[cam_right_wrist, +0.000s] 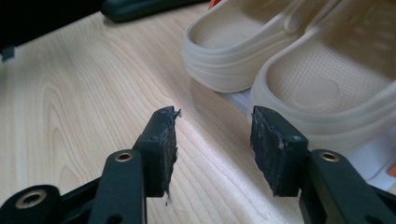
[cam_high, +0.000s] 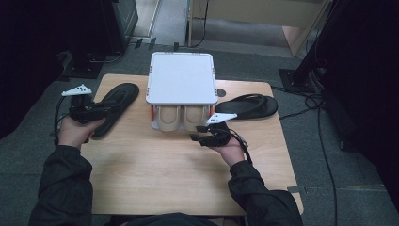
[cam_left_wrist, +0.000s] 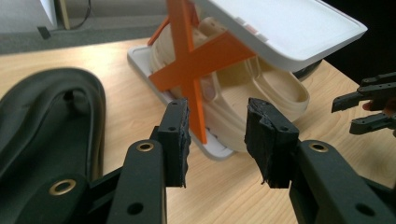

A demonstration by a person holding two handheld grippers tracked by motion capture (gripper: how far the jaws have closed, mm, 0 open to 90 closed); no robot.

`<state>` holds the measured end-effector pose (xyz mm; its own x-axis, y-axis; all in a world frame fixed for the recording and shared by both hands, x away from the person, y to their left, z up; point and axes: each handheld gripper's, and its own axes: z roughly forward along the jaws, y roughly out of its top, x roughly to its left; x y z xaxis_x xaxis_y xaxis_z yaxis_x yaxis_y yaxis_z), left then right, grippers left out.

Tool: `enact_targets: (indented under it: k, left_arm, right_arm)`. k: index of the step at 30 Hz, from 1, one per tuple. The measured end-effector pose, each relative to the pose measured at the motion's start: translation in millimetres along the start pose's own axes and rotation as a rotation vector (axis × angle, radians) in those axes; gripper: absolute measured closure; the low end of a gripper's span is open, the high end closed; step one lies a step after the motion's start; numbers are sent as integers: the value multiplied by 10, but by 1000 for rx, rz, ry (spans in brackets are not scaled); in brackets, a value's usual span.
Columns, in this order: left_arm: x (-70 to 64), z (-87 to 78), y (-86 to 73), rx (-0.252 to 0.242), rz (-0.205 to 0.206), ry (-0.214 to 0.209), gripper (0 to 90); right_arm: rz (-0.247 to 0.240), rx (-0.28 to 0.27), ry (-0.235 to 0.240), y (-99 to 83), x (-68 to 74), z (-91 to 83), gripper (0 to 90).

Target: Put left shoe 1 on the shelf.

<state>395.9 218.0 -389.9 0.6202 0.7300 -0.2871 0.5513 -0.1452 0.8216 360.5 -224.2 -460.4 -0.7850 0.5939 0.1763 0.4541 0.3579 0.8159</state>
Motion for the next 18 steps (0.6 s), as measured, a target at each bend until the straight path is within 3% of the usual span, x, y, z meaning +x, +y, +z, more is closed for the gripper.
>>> enact_targets:
  k: [4, 14, 18]
  left_arm:
    - [130, -18, -50, 10, -38, 12, 647]
    - [356, 95, -172, 61, -31, 55, 674]
    - [469, 185, -225, 71, -43, 51, 684]
  right_arm:
    - [-9, 16, 11, 13, 23, 48, 511]
    - [-20, 20, 12, 10, 60, 50, 517]
    - [-18, 21, 10, -10, 58, 48, 517]
